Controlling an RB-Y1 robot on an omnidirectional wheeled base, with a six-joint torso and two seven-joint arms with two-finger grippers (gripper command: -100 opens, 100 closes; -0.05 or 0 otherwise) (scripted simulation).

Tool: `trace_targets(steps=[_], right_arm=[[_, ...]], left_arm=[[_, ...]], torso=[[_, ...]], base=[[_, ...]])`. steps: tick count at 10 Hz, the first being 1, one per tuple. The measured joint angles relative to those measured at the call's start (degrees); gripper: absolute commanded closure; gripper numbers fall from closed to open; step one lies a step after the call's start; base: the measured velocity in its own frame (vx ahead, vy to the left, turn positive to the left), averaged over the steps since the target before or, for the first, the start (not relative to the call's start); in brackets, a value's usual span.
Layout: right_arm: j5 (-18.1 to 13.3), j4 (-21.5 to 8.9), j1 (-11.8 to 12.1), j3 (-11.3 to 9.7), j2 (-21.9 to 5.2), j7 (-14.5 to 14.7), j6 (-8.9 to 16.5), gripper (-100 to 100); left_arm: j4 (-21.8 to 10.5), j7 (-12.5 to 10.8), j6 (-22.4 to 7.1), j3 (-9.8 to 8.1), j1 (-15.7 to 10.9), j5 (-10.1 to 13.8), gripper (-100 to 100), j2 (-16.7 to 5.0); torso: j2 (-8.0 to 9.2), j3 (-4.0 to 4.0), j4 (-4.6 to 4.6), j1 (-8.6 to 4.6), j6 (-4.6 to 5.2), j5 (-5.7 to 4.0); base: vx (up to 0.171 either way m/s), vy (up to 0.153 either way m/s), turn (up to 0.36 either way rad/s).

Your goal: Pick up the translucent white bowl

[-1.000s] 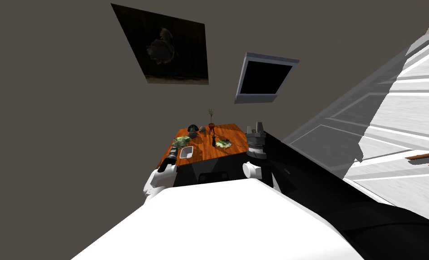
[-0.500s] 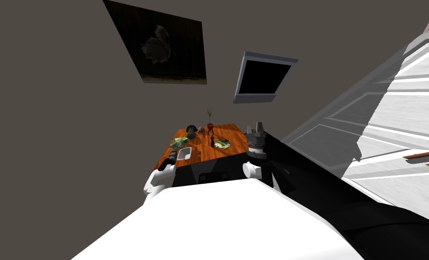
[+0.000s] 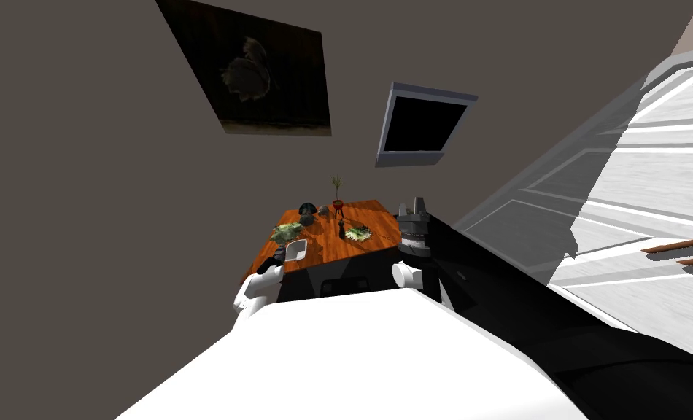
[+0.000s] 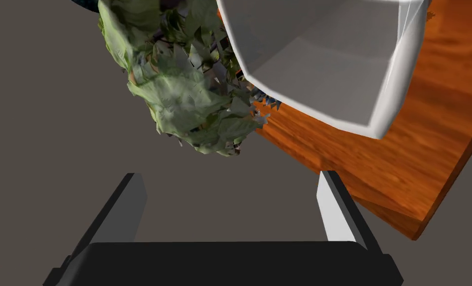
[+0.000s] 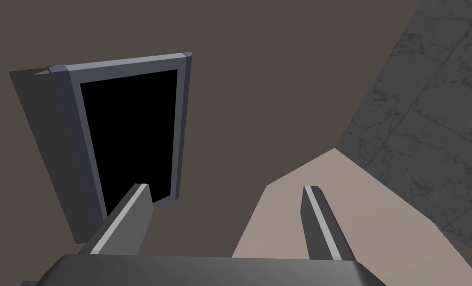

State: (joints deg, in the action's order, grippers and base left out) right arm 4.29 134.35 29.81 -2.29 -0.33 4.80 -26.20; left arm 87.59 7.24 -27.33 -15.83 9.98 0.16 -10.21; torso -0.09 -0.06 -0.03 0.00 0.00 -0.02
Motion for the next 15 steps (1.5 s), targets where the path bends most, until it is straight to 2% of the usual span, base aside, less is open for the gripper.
trace_targets(steps=[2,3,4,6,9,11,12,13,15], right_arm=[[0.00,0.00,0.00,0.00,0.00,0.00,0.00,0],[0.00,0.00,0.00,0.00,0.00,0.00,0.00,0],[0.00,0.00,0.00,0.00,0.00,0.00,0.00,0],[0.00,0.00,0.00,0.00,0.00,0.00,0.00,0],[0.00,0.00,0.00,0.00,0.00,0.00,0.00,0],[0.00,0.00,0.00,0.00,0.00,0.00,0.00,0],[0.00,0.00,0.00,0.00,0.00,0.00,0.00,0],[0.00,0.00,0.00,0.00,0.00,0.00,0.00,0],[0.00,0.00,0.01,0.00,0.00,0.00,0.00,0]], left_arm=[[-3.60,-0.26,-3.39,-1.17,-1.98,-0.17,-100,0.43],[-5.75,-0.39,-4.66,-1.68,-2.67,0.15,-100,0.36],[-6.88,-0.37,-6.36,-2.07,-2.93,1.44,-100,-0.42],[-10.32,-0.62,-9.19,-2.99,-4.64,1.82,-100,-0.38],[-14.18,-0.93,-12.38,-3.98,-6.29,2.50,-100,-0.26],[-15.28,-0.98,-14.41,-4.47,-6.50,3.22,-100,-0.11],[-15.42,-1.00,-14.64,-4.51,-6.56,3.25,0,-0.11],[-15.41,-1.00,-14.61,-4.50,-6.55,3.24,-100,-0.11],[-17.96,1.08,-13.33,-2.95,-7.80,6.11,-100,-1.59]], torso=[[-0.03,-0.02,-0.01,0.02,0.00,0.01],[-0.03,-0.02,-0.01,0.03,0.00,0.01],[-0.01,-0.01,0.00,0.06,-0.01,0.01],[0.01,0.00,0.00,0.09,0.00,0.02],[0.04,0.02,0.01,0.09,-0.01,0.02],[0.05,0.03,0.01,0.11,0.00,0.02],[0.07,0.04,0.02,0.08,-0.02,0.01],[0.08,0.05,0.02,0.05,-0.01,0.01],[-0.07,-0.04,-0.01,-0.14,-0.01,-0.03]], base=[[0.029,-0.005,-0.061],[0.025,0.003,-0.065],[0.022,0.010,-0.055],[0.017,0.016,-0.058],[0.013,0.016,-0.043],[0.007,0.016,-0.036],[0.000,0.000,0.000],[0.031,-0.034,0.173],[0.053,-0.057,0.139]])
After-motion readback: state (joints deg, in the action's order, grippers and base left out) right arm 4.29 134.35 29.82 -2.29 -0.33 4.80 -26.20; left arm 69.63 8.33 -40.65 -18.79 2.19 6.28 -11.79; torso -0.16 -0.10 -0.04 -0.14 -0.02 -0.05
